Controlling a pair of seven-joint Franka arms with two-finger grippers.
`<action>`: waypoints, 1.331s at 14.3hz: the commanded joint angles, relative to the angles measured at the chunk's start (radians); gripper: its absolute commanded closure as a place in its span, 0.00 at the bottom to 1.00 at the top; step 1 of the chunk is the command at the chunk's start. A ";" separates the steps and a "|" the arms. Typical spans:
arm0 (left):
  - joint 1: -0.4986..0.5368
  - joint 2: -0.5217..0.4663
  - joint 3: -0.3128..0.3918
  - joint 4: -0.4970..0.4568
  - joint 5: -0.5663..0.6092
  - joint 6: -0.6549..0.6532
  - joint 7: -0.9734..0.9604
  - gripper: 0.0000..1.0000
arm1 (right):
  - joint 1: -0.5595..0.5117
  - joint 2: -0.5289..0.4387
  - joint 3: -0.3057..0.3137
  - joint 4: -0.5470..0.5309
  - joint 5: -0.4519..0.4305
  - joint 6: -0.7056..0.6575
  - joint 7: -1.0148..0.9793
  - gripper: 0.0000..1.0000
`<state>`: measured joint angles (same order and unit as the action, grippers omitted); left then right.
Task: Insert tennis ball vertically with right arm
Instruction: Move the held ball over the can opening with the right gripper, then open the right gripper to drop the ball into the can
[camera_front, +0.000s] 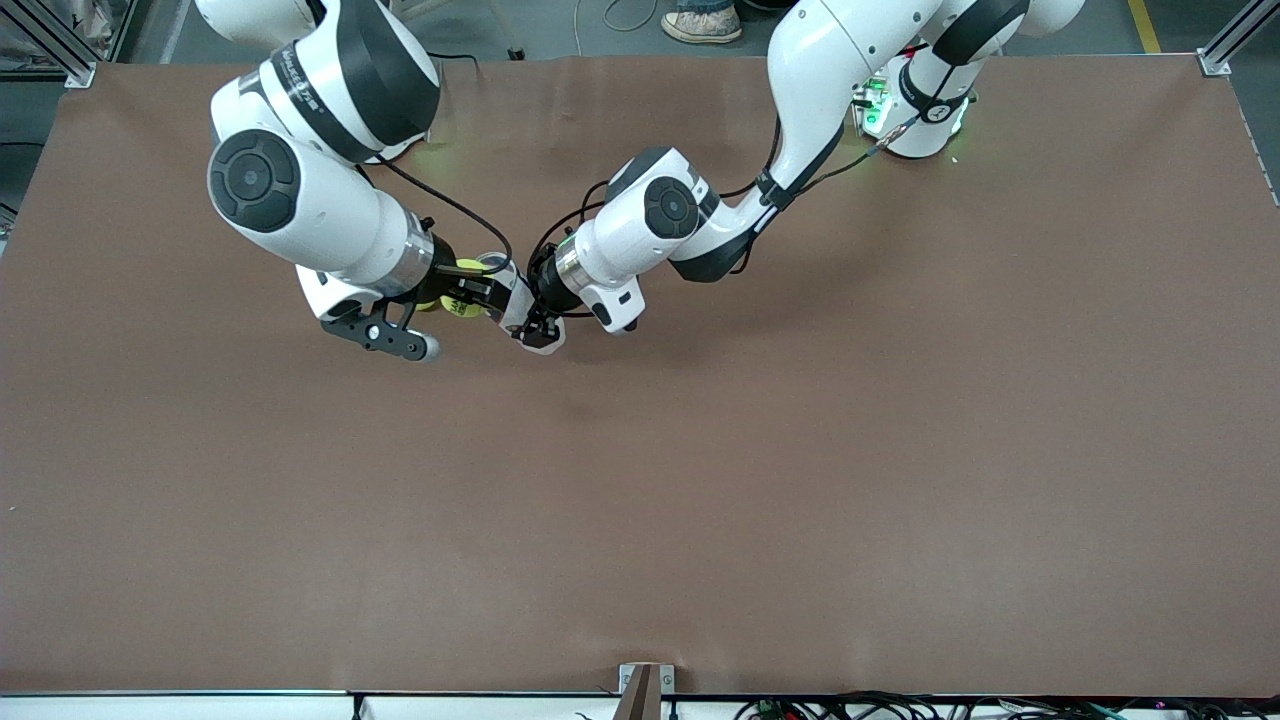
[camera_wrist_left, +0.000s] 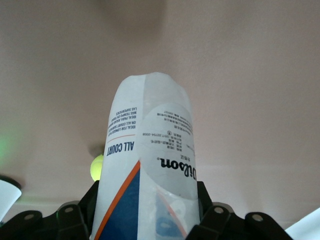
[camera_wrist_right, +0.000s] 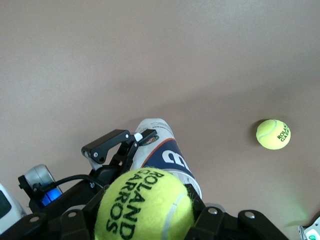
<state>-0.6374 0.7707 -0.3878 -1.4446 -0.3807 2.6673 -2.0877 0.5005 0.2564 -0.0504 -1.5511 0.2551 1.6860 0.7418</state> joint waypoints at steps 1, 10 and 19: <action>0.005 0.019 -0.003 0.021 -0.024 0.011 0.037 0.24 | 0.022 0.004 -0.008 -0.023 0.007 0.001 0.016 0.57; 0.018 0.033 -0.005 0.027 -0.029 0.009 0.078 0.24 | 0.041 0.038 -0.008 -0.061 0.003 0.000 0.011 0.52; 0.021 0.045 -0.005 0.055 -0.029 0.008 0.081 0.24 | 0.032 0.033 -0.012 -0.050 0.001 -0.006 0.010 0.00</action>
<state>-0.6154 0.7949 -0.3867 -1.4299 -0.3841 2.6689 -2.0330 0.5303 0.3071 -0.0533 -1.5917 0.2543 1.6843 0.7418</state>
